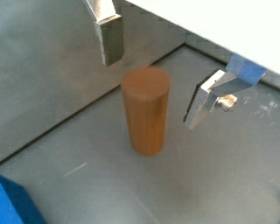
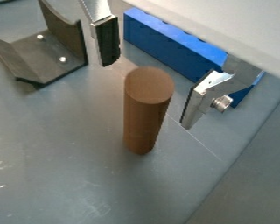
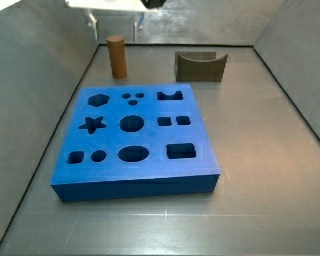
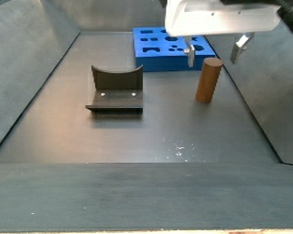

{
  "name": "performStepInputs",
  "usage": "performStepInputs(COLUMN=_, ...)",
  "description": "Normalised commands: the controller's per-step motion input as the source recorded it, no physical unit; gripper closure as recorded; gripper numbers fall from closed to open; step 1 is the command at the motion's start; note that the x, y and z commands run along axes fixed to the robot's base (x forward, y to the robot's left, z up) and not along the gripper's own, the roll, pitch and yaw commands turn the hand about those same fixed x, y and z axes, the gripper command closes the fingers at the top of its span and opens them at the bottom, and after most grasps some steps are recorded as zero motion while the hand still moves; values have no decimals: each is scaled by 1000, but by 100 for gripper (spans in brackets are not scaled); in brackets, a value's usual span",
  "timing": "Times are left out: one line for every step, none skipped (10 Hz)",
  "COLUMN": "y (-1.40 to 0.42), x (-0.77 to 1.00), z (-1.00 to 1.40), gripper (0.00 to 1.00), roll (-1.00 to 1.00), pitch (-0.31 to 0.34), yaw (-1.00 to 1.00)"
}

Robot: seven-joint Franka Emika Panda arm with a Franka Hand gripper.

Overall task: Pick up the round object. Move up. Move to above the board. Insert the round object.
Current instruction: Pick up the round object.

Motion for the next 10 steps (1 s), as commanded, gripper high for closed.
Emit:
performStepInputs(y=-31, x=0, z=-569, gripper=0, roll=0, pitch=-194, yaw=3)
performStepInputs(y=20, x=0, z=-314, gripper=0, roll=34, pitch=-151, yaw=43)
performStepInputs(y=26, x=0, z=-111, gripper=0, roll=291, pitch=-111, yaw=26)
performStepInputs(y=0, x=0, z=-14, gripper=0, roll=140, pitch=0, yaw=0)
performStepInputs(y=0, x=0, z=0, gripper=100, roll=0, pitch=0, yaw=0)
performStepInputs(y=0, x=0, z=-26, gripper=100, roll=-49, pitch=0, yaw=0)
performStepInputs(y=-71, x=0, z=0, gripper=100, roll=0, pitch=0, yaw=0)
performStepInputs(y=0, x=0, z=0, gripper=100, roll=0, pitch=0, yaw=0)
performStepInputs(y=0, x=0, z=0, gripper=100, roll=0, pitch=0, yaw=0)
performStepInputs(y=0, x=0, z=0, gripper=100, roll=0, pitch=0, yaw=0)
